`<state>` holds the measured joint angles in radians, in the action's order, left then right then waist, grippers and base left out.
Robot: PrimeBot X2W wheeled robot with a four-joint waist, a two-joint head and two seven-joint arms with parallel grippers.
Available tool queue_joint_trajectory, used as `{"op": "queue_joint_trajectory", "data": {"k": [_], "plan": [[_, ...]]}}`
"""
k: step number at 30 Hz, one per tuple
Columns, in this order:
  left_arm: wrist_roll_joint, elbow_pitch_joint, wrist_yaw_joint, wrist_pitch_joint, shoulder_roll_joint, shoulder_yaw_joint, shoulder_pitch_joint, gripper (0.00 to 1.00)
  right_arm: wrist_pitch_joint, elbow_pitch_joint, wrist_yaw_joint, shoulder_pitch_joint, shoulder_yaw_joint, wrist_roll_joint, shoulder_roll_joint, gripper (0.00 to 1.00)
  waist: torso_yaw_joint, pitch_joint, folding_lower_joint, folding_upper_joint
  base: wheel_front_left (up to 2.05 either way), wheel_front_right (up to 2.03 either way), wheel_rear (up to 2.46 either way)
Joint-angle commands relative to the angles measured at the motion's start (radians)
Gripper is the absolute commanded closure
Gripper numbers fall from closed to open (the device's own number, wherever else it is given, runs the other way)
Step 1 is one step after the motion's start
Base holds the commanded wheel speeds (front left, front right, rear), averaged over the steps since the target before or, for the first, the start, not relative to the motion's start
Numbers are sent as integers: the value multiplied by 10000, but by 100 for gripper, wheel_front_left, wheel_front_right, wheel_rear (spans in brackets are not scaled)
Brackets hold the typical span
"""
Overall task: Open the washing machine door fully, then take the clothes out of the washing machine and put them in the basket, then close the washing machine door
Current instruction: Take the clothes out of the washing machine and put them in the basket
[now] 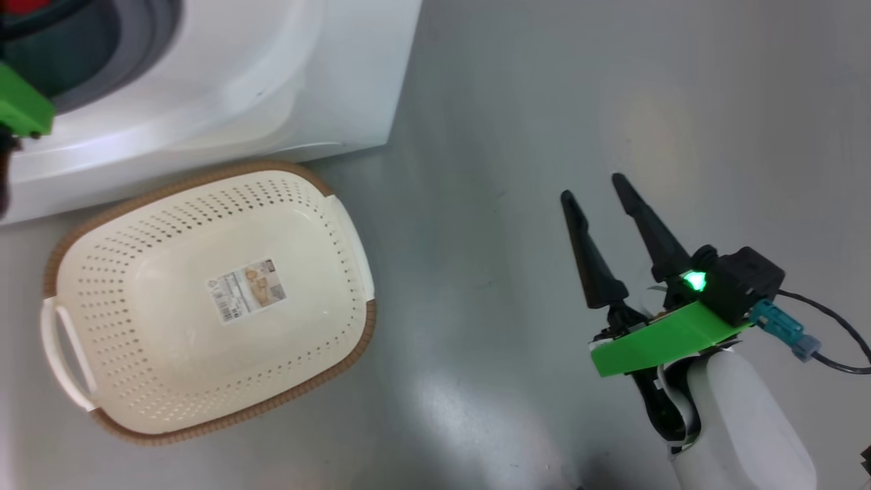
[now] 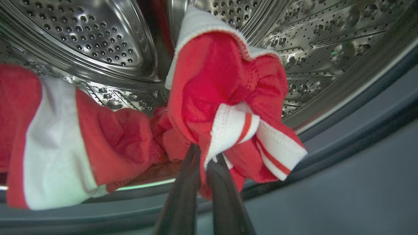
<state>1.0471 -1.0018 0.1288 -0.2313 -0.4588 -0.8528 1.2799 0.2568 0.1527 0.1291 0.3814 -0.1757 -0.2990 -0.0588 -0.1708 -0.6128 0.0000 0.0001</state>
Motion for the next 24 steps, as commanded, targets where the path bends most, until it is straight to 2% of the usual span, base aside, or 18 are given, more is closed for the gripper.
{"op": "queue_joint_trajectory", "data": {"k": [1,8,16,24], "plan": [[148,198,19,-157,-369,154,-25,100,49,-196,16,-138,-102,91,85,0,208,190,0,-1,0,0,0],[555,589,19,-296,-372,458,-692,100,49,-81,16,-363,-65,252,85,0,423,765,0,-1,0,0,0],[-224,1684,19,-302,-331,2217,-2011,100,49,49,16,-669,101,578,85,0,792,1378,0,-1,0,0,0],[-1416,2977,19,-303,94,4023,-3558,100,49,160,16,-971,337,862,85,0,1215,1972,0,-1,0,0,0]]}}
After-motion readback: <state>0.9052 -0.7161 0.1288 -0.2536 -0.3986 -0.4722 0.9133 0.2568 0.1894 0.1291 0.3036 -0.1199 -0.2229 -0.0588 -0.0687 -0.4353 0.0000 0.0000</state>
